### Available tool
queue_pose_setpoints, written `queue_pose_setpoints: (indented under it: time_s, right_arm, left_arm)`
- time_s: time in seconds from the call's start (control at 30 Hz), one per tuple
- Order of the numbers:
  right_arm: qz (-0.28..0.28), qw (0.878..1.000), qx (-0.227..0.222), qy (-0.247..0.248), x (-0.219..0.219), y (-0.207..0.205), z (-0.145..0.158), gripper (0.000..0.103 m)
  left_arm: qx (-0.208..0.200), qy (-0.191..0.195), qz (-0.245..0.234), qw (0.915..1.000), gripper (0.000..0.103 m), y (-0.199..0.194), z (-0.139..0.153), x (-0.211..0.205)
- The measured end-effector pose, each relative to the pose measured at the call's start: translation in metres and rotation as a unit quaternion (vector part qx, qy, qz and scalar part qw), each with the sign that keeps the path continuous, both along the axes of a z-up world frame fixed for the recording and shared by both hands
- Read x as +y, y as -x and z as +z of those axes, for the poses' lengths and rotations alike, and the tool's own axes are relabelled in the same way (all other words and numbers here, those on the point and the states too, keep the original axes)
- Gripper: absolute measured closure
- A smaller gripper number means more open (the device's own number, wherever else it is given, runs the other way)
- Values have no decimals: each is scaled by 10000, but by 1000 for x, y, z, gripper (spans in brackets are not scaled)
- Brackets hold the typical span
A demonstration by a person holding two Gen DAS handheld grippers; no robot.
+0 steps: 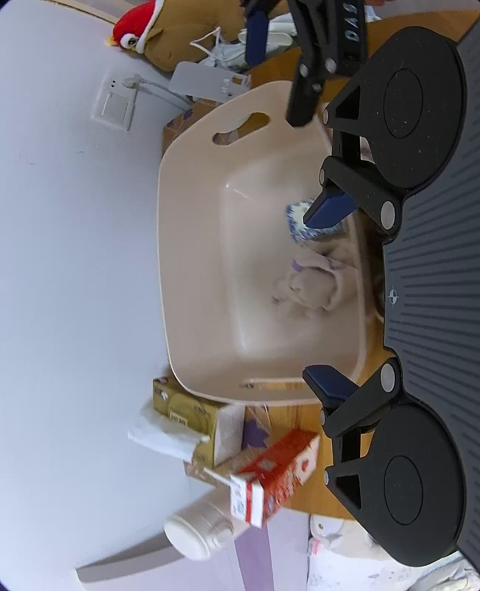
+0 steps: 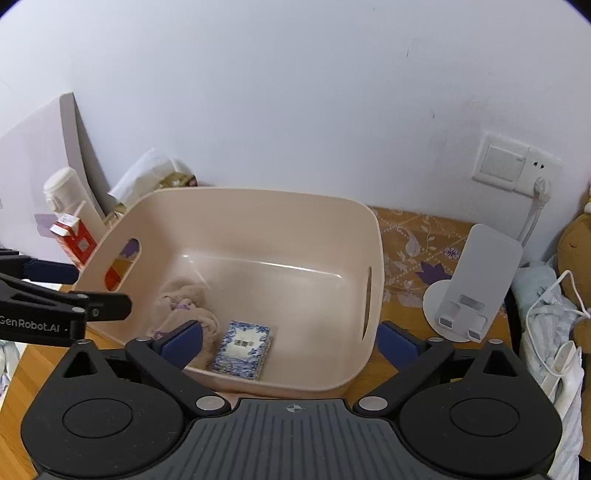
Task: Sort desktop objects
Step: 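Move both open tools back to the cluttered pile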
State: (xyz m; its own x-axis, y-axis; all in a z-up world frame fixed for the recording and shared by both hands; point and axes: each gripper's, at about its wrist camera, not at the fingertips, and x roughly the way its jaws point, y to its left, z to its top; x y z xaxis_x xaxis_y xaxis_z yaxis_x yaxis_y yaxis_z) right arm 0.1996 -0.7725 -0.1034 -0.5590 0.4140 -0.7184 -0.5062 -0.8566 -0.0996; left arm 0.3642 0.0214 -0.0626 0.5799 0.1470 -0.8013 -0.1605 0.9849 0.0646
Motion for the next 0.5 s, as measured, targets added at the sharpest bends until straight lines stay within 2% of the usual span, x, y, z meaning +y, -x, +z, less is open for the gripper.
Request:
queue_pose_setpoints:
  time_s: [0.23, 0.37, 0.5]
  right_arm:
    - [-287, 9996, -59, 55, -17, -19, -4, 0]
    - [-396, 9988, -256, 90, -24, -30, -14, 0]
    - [-525, 9973, -472, 204, -29, -43, -27, 0]
  left_arm:
    - [172, -64, 131, 9997, 20, 41, -3, 17]
    - [360, -143, 323, 9987, 20, 63, -11, 31]
    - [614, 26, 531, 9967, 20, 81, -27, 47]
